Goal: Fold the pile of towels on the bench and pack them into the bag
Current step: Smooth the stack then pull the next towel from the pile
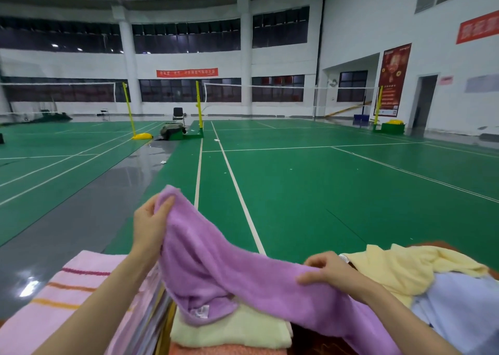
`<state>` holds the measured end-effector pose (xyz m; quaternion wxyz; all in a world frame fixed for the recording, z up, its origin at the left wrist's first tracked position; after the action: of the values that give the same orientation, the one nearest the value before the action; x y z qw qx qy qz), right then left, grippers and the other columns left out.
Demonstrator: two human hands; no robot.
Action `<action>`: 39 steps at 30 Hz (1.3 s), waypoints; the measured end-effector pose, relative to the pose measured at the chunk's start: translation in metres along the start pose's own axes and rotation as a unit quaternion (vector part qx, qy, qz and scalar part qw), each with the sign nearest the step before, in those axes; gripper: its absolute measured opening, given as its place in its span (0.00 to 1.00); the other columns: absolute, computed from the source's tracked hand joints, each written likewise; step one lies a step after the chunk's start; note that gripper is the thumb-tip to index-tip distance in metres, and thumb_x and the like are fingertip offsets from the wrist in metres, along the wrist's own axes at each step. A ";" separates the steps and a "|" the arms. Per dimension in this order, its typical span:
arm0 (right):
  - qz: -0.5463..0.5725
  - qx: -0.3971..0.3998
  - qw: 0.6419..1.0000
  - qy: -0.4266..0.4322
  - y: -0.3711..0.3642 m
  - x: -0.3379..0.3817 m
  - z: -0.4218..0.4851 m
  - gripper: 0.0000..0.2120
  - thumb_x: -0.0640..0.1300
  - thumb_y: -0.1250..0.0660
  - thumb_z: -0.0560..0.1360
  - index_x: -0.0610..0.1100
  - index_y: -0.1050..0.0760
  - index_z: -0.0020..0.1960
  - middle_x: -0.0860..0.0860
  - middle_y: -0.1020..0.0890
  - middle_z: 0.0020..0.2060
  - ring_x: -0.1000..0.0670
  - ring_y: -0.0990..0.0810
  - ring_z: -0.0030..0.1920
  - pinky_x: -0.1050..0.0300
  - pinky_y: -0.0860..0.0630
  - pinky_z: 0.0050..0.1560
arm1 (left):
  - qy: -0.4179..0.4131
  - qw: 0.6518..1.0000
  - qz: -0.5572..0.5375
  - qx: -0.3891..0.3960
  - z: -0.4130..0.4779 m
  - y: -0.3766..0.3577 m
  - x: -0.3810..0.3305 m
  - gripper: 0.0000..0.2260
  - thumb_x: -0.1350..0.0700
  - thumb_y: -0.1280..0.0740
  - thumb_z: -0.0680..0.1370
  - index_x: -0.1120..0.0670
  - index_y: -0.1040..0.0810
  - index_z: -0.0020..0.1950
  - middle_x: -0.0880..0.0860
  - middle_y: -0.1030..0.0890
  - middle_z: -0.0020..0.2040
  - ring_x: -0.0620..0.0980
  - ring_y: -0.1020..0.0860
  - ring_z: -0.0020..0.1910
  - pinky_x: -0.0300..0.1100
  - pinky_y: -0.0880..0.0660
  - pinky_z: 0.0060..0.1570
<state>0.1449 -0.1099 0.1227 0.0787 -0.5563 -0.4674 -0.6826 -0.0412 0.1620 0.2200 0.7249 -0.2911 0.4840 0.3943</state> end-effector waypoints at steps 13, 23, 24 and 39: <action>0.113 0.014 0.985 0.133 -0.029 0.101 0.016 0.10 0.43 0.23 0.66 0.42 0.22 0.42 0.47 0.22 0.37 0.52 0.26 0.38 0.59 0.30 0.42 | -0.100 0.902 0.276 0.318 -0.049 -0.111 0.010 0.18 0.39 0.40 0.59 0.55 0.27 0.26 0.46 0.31 0.23 0.46 0.35 0.26 0.46 0.34 0.32; -0.047 0.092 0.995 0.003 -0.008 0.047 0.004 0.22 0.55 0.23 0.55 0.42 0.21 0.42 0.51 0.20 0.35 0.53 0.24 0.36 0.59 0.28 0.39 | 0.080 0.986 0.121 0.077 0.016 -0.022 0.025 0.09 0.64 0.33 0.74 0.60 0.21 0.33 0.55 0.23 0.29 0.52 0.27 0.32 0.41 0.30 0.35; -0.065 0.096 0.993 -0.002 -0.001 0.043 0.002 0.24 0.58 0.24 0.54 0.42 0.20 0.42 0.51 0.21 0.35 0.54 0.25 0.36 0.59 0.29 0.38 | 0.107 0.987 0.109 0.055 0.020 -0.011 0.033 0.09 0.64 0.33 0.74 0.61 0.22 0.33 0.56 0.23 0.31 0.53 0.27 0.33 0.41 0.30 0.36; 0.345 0.017 0.938 -0.019 0.022 0.044 0.009 0.14 0.48 0.30 0.67 0.38 0.21 0.46 0.43 0.19 0.40 0.47 0.21 0.41 0.56 0.24 0.45 | 0.031 0.968 0.160 0.189 -0.001 -0.044 0.023 0.02 0.56 0.31 0.74 0.50 0.22 0.45 0.48 0.21 0.41 0.46 0.22 0.38 0.35 0.26 0.40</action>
<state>0.1486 -0.0973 0.1713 0.3096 -0.6946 -0.2598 -0.5951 0.0009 0.1453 0.1999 0.6785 -0.0797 0.6125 0.3976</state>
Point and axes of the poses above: each hand's wrist, its own z-axis towards the middle knuckle, its own y-axis out of the back of the hand, x = y × z, the point moved 8 cm from there along z, towards the middle knuckle
